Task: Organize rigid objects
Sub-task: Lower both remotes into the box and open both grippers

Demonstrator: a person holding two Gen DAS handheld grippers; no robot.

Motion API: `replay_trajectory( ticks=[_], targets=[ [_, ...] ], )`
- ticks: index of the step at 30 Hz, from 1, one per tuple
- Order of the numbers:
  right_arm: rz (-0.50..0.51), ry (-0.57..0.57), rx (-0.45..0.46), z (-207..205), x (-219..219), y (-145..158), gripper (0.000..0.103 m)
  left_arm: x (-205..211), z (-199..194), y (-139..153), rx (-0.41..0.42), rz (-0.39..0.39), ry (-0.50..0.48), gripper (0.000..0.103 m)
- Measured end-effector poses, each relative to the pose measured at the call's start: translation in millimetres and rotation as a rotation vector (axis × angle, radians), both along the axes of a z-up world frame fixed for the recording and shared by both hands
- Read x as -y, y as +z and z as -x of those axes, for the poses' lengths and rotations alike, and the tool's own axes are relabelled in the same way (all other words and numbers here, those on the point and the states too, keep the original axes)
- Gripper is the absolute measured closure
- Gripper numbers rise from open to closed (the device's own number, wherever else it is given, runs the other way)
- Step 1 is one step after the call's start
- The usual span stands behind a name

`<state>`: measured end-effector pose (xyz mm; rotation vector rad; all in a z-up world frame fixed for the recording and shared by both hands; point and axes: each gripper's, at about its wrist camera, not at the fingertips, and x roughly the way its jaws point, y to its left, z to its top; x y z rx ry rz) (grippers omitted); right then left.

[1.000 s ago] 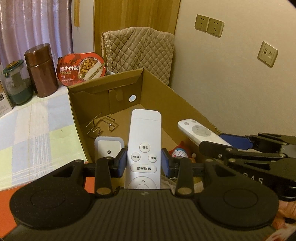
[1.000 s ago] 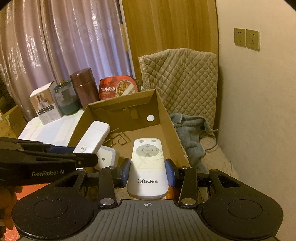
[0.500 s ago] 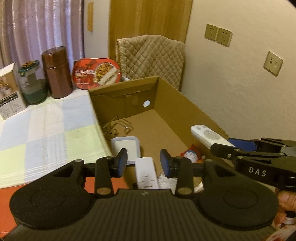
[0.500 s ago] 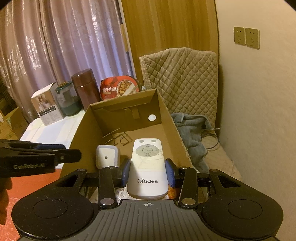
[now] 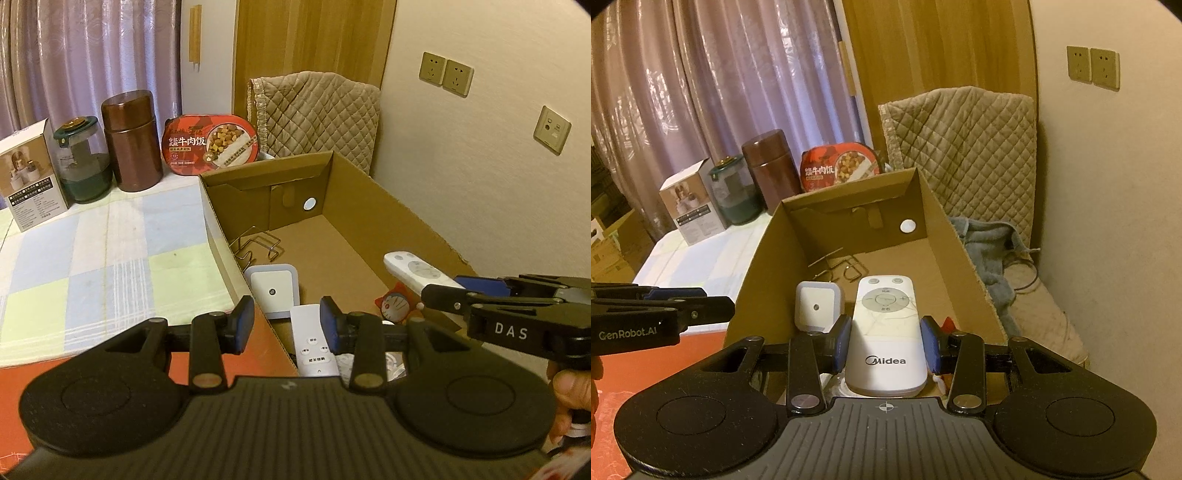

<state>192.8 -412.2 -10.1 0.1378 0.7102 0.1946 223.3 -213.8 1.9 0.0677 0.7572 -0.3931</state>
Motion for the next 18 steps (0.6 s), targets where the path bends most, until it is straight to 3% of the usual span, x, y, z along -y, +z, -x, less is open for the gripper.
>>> replay_trajectory(
  ticks=[11,14,15,18],
  targets=[
    [-0.021,0.011,-0.011,-5.0,-4.6,-4.9,0.066,-2.9,2.5,-0.2,0.005,0.0,0.002,0.069],
    [-0.067,0.009,-0.001,-6.9,-1.7,-5.8,0.065,-5.7,5.2,-0.2,0.008,-0.007,0.007,0.062],
    [-0.077,0.003,-0.004,-8.0,0.0,-5.2,0.061,-7.0,6.6,0.1,0.013,-0.012,0.011,0.056],
    [-0.091,-0.025,0.007,-5.1,6.0,-1.4,0.047,-12.9,11.6,2.5,0.018,-0.011,0.016,0.053]
  ],
)
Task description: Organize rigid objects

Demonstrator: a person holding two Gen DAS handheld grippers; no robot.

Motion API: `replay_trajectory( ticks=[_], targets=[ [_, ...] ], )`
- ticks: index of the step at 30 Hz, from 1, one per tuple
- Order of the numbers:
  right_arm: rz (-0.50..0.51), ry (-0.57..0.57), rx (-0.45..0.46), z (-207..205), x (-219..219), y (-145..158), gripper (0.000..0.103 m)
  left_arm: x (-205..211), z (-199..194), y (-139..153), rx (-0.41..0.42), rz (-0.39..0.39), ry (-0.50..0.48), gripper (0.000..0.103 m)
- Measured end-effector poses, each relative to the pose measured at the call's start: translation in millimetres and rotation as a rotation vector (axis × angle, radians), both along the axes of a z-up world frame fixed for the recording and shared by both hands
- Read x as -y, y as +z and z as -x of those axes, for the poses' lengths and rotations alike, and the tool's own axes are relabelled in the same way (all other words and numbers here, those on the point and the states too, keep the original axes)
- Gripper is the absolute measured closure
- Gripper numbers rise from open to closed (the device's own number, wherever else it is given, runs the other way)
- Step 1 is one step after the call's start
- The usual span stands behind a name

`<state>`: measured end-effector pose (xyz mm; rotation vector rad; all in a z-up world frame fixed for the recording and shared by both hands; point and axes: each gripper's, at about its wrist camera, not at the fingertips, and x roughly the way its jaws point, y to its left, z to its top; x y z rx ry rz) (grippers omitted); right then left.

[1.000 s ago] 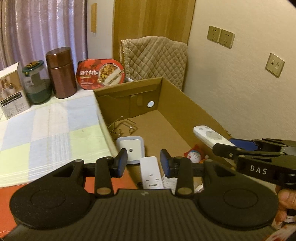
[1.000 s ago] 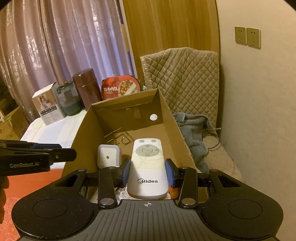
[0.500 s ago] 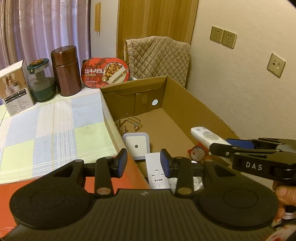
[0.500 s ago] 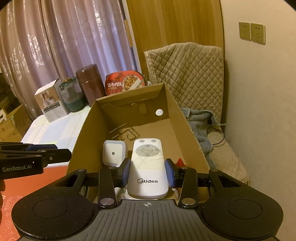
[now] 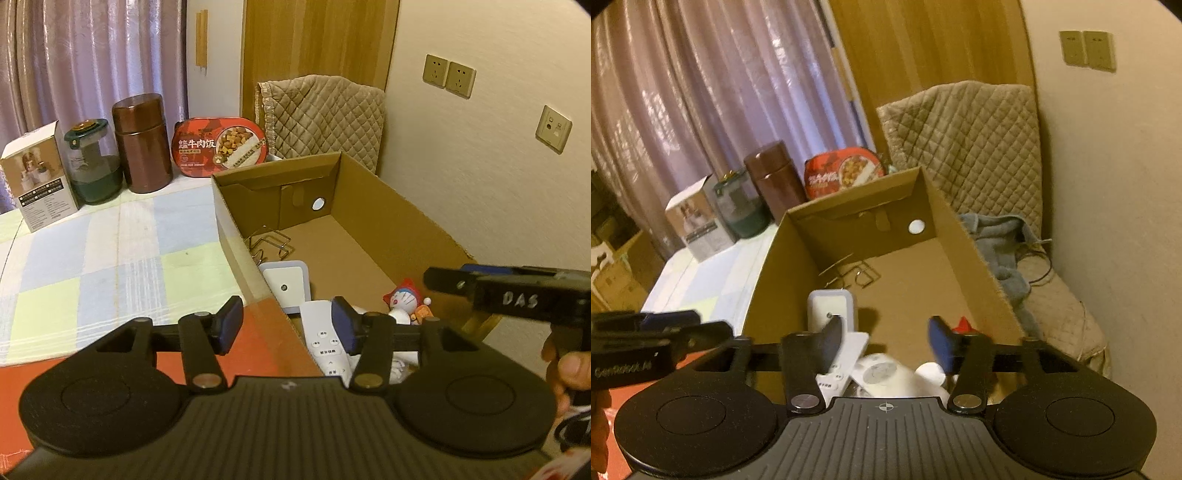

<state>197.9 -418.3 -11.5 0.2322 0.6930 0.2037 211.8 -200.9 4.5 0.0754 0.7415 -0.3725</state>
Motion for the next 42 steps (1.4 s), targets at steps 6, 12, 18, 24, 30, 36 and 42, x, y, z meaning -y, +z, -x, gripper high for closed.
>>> replay_trajectory(
  ticks=[6,12,18,24,30,36,42],
  targets=[
    [-0.01,-0.029,0.026,13.6,9.7,12.8,0.044,-12.1,14.9,3.1,0.007,-0.001,0.023,0.027],
    [-0.005,-0.044,0.031,32.6,12.6,26.6,0.039,-26.4,36.6,8.5,0.021,0.013,0.045,0.011],
    [0.002,-0.045,0.025,53.1,9.9,39.7,0.022,-39.0,64.3,19.3,0.058,0.032,0.083,0.002],
    [0.027,-0.056,0.006,75.9,8.4,51.3,0.013,-48.8,90.8,21.5,0.049,0.039,0.1,0.001],
    [0.074,-0.046,-0.02,104.5,3.6,54.8,0.01,-57.1,116.9,22.5,0.012,0.046,0.151,0.001],
    [0.094,-0.037,-0.045,131.0,-0.1,52.0,0.009,-61.8,140.8,27.1,-0.009,0.062,0.188,0.002],
    [0.099,-0.036,-0.059,148.5,-4.1,54.0,0.009,-61.1,164.0,35.1,0.018,0.059,0.218,0.002]
  ],
)
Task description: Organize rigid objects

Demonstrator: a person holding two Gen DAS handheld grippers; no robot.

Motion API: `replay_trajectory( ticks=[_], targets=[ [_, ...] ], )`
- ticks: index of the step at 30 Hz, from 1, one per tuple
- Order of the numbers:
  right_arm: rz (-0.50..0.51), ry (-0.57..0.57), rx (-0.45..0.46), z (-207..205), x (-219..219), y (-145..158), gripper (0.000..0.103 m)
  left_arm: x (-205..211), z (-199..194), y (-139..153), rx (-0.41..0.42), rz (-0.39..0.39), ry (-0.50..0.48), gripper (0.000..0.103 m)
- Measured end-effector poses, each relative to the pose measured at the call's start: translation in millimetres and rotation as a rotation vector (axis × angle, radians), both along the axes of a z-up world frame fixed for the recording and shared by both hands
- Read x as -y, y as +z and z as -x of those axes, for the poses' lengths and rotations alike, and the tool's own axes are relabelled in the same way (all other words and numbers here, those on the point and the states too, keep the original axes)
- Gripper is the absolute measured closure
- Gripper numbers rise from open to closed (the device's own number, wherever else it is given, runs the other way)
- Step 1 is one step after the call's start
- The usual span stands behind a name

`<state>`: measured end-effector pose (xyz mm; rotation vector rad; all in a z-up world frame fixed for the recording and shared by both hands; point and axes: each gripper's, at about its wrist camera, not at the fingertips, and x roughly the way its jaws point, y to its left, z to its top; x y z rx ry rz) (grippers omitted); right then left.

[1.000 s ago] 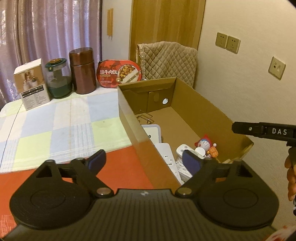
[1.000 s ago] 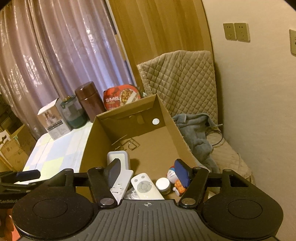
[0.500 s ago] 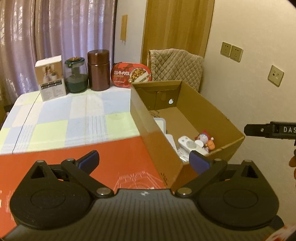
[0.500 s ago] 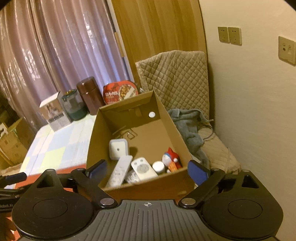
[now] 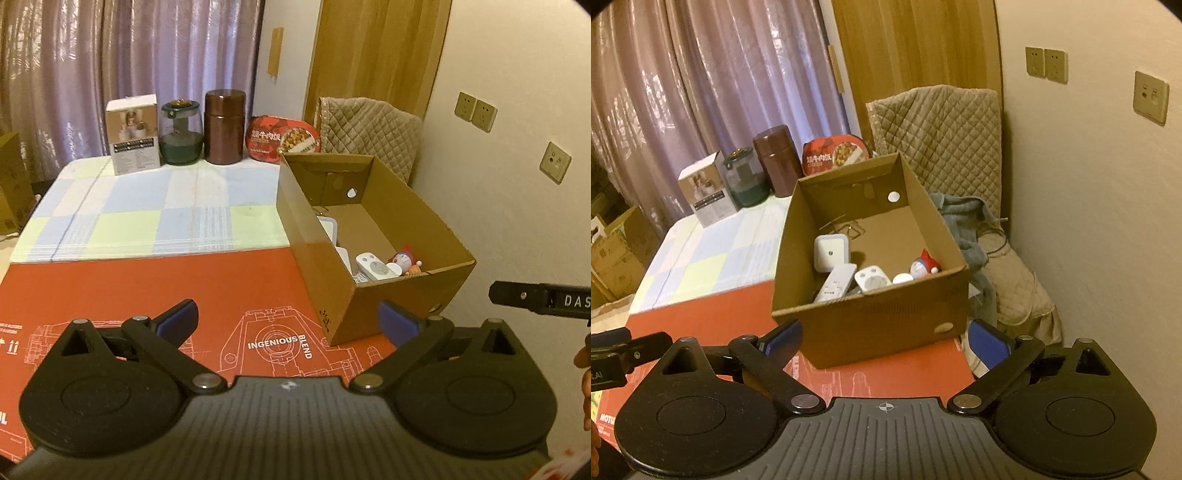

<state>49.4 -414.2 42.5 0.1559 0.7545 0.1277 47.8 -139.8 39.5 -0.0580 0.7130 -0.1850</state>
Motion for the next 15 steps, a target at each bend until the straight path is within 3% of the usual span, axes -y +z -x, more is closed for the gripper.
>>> replay_trajectory(
  ticks=[6,15],
  targets=[
    [0.005,0.015,0.002,16.9,-7.6,5.1,0.009,-2.8,9.9,3.7,-0.02,0.04,-0.008,0.002],
    [0.03,0.054,0.03,37.8,-24.0,12.0,0.009,-2.4,23.9,4.3,-0.022,0.033,0.013,0.001]
  ],
)
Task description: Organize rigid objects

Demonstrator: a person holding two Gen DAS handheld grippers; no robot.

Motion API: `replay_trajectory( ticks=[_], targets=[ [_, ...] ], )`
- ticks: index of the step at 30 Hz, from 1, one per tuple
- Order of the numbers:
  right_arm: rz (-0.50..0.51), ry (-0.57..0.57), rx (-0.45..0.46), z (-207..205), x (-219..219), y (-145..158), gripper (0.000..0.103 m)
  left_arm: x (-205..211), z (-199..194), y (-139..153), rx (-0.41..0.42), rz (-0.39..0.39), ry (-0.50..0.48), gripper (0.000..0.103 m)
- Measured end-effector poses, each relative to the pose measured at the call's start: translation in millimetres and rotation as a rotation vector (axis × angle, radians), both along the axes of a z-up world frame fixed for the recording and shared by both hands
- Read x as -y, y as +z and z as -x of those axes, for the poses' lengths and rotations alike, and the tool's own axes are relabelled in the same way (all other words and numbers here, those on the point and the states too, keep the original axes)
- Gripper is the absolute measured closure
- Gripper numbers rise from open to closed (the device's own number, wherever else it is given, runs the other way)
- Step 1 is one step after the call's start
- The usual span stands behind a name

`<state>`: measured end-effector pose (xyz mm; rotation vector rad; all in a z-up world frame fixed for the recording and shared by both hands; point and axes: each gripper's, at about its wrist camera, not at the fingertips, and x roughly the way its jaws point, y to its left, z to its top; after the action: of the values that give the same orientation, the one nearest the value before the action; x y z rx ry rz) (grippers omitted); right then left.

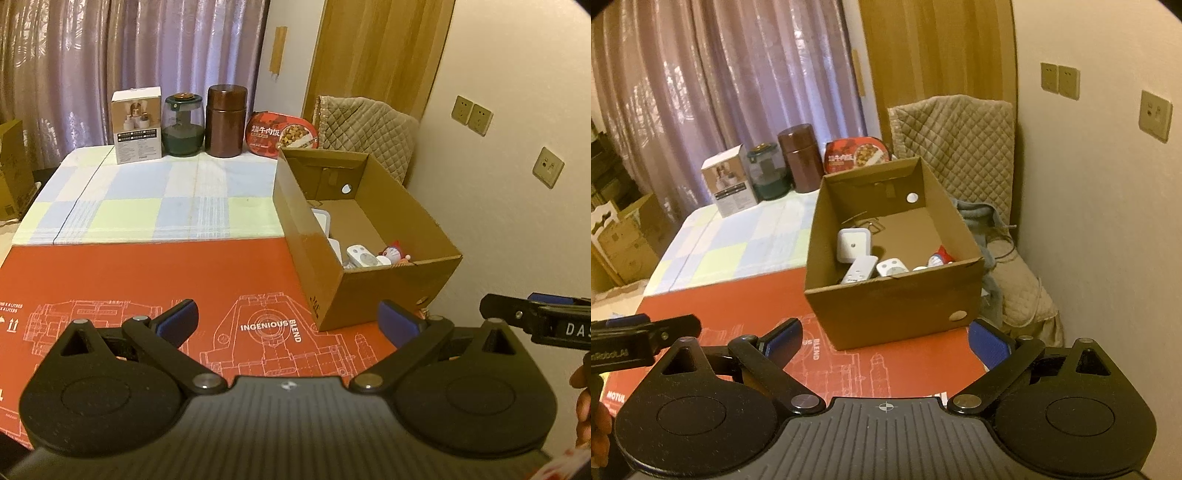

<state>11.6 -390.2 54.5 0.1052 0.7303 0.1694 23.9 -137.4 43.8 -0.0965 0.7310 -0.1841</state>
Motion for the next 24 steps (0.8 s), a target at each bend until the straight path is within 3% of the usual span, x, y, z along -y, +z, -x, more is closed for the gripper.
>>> replay_trajectory(
  ticks=[24],
  targets=[
    [0.01,0.003,-0.043,28.2,-2.3,-8.1,0.009,0.9,26.4,-5.5,-0.015,-0.017,0.01,0.001]
  ],
)
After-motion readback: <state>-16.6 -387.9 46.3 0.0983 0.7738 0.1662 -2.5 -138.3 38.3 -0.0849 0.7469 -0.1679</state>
